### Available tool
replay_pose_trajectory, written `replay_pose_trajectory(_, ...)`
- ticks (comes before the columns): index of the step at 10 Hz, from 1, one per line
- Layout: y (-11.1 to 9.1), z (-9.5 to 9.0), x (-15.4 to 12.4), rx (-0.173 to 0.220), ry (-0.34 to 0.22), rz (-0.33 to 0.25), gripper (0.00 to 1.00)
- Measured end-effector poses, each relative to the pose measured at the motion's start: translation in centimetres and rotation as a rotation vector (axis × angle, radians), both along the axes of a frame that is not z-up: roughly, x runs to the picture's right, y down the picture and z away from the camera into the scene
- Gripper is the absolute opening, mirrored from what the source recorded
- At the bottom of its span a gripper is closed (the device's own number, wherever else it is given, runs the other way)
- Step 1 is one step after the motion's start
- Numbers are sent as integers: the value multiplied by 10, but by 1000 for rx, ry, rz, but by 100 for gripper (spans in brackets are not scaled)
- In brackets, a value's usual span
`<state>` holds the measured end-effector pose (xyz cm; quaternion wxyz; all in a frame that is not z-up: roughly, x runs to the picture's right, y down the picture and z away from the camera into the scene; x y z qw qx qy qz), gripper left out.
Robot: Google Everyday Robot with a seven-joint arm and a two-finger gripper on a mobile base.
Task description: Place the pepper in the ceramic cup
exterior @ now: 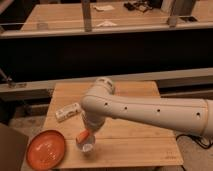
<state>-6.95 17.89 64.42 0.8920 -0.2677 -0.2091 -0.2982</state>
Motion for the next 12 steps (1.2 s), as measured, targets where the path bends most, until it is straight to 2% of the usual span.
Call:
replay_pose_trajectory(4,0,0,-1,0,-2,1,27)
replay_pose_trajectory(6,0,-1,-1,0,-4,1,33)
replay_pose_trajectory(8,0,-1,-1,0,-5,2,27)
replay_pose_trajectory(12,0,-1,-2,-1,-7,2,26)
